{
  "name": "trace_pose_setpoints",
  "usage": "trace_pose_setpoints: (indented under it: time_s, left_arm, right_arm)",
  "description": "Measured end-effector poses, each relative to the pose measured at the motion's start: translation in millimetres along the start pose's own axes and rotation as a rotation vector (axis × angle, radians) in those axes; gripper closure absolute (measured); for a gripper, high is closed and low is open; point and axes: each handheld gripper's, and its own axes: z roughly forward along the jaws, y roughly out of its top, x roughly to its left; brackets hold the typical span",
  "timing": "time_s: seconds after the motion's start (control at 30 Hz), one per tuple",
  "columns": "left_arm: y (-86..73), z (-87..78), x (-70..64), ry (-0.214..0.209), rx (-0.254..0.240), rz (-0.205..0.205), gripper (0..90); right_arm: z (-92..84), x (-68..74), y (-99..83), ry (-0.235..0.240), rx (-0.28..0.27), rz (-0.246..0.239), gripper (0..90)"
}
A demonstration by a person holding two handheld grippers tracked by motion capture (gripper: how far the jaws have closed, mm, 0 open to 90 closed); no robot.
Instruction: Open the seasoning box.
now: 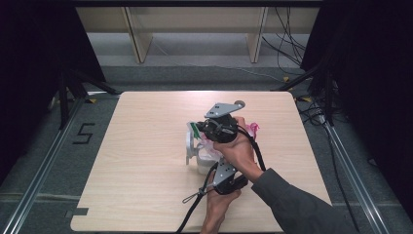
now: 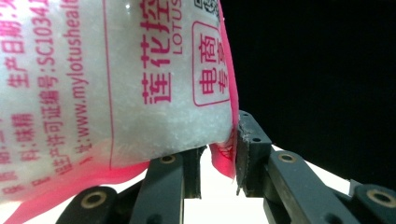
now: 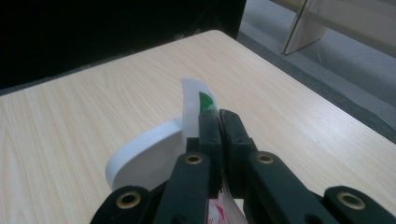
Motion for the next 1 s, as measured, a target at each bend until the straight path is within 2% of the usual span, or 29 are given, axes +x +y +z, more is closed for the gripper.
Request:
trace_pose_setpoints:
  time_s: [0.03,0.07,0.1,0.13,0.17,0.2,0.23,0.3,0.33,0.37,0.43,0.5,0.53,0.57,0.6,0.67,0.7,0.73,0.77,0.8,0.83,0.9,0.93,0.97,1.0]
  left_arm:
    - [-0.6,4.2,-5.7,-0.016,-0.065,-0.072,73.8]
    - [-0.7,0.5,-0.6,-0.002,-0.005,-0.003,73.7]
    - [-2.2,5.7,-3.7,-0.030,-0.068,-0.056,73.8]
    - [-1.2,1.5,-0.3,-0.004,-0.004,-0.007,73.8]
    - [-0.9,1.4,-0.5,-0.002,-0.004,-0.006,73.7]
    - [-0.8,5.3,-6.7,-0.016,-0.072,-0.084,73.7]
    - [-0.8,0.5,-0.3,-0.001,-0.003,-0.001,73.7]
    - [-2.1,2.7,0.6,-0.016,-0.024,-0.009,73.7]
    - [-1.0,1.2,-0.2,-0.002,-0.004,-0.007,73.8]
    - [-1.5,2.1,0.1,-0.013,-0.020,-0.010,73.7]
    - [-0.9,0.4,0.2,-0.002,-0.003,0.000,73.7]
    - [-0.7,0.4,0.2,-0.001,0.002,-0.003,73.8]
    - [-0.5,0.2,0.0,0.000,0.003,0.000,73.8]
    - [-0.9,0.4,-0.2,-0.001,0.000,0.002,73.7]
    - [-2.3,2.8,0.5,-0.019,-0.026,-0.002,73.8]
    - [-1.5,1.0,0.1,0.005,0.006,-0.001,73.9]
    - [-1.2,1.1,0.2,0.003,0.007,0.004,73.9]
    - [-1.0,0.8,0.0,0.002,0.005,0.006,73.9]
    - [-2.1,3.1,0.6,-0.020,-0.027,0.000,73.9]
    - [-2.0,3.1,0.8,-0.019,-0.027,0.000,73.9]
    - [-0.8,0.9,0.4,0.001,0.004,0.003,73.9]
    - [-0.6,0.6,0.5,0.003,0.006,0.005,73.9]
    - [-1.9,2.9,1.2,-0.018,-0.027,0.002,73.8]
    - [-1.1,0.8,0.7,0.003,0.003,0.006,73.9]
    - [-1.2,1.1,0.9,0.005,0.006,0.005,73.9]
  right_arm:
    - [-0.6,-0.2,0.4,-0.001,-0.001,-0.004,89.1]
    - [-0.6,0.3,0.3,0.001,0.000,-0.004,89.1]
    - [-0.5,0.4,0.2,0.000,0.006,-0.016,89.1]
    - [1.0,0.5,-0.6,-0.010,-0.005,-0.017,89.1]
    - [1.3,0.0,-1.0,-0.008,0.000,-0.013,89.1]
    - [1.0,0.0,-0.7,-0.005,0.001,-0.005,89.1]
    - [0.1,0.3,-0.2,-0.001,0.006,0.002,89.1]
    - [0.5,-1.1,0.4,0.002,0.002,-0.019,89.1]
    - [0.4,0.2,-0.2,0.000,0.006,0.004,89.1]
    - [2.0,-0.6,-0.6,-0.009,-0.008,-0.012,89.1]
    - [1.3,0.8,0.0,-0.007,-0.006,-0.004,89.1]
    - [1.5,-0.3,0.1,-0.003,-0.008,-0.017,89.1]
    - [0.3,-0.3,-0.3,-0.002,0.004,0.001,89.1]
    - [0.1,-0.8,-0.4,-0.002,0.002,-0.003,89.1]
    - [-0.5,-0.3,-0.3,0.001,0.003,-0.002,89.1]
    - [-0.5,-1.0,-0.5,-0.001,-0.003,-0.003,89.1]
    - [-0.2,-1.6,-0.8,-0.005,-0.012,0.000,89.1]
    - [0.2,-2.9,-0.7,-0.002,-0.013,-0.012,89.2]
    - [-0.5,-2.8,-0.1,0.006,-0.003,-0.012,89.1]
    - [-0.7,-2.2,0.2,0.007,0.000,-0.011,89.1]
    - [-0.6,-2.3,0.2,0.007,0.000,-0.010,89.1]
    - [0.2,-3.2,0.1,0.005,-0.005,-0.012,89.1]
    - [0.2,-2.7,0.1,0.004,-0.004,-0.010,89.2]
    - [0.0,-2.0,0.2,0.009,0.000,-0.005,89.2]
    - [-0.3,-2.4,0.3,0.008,-0.003,-0.010,89.2]
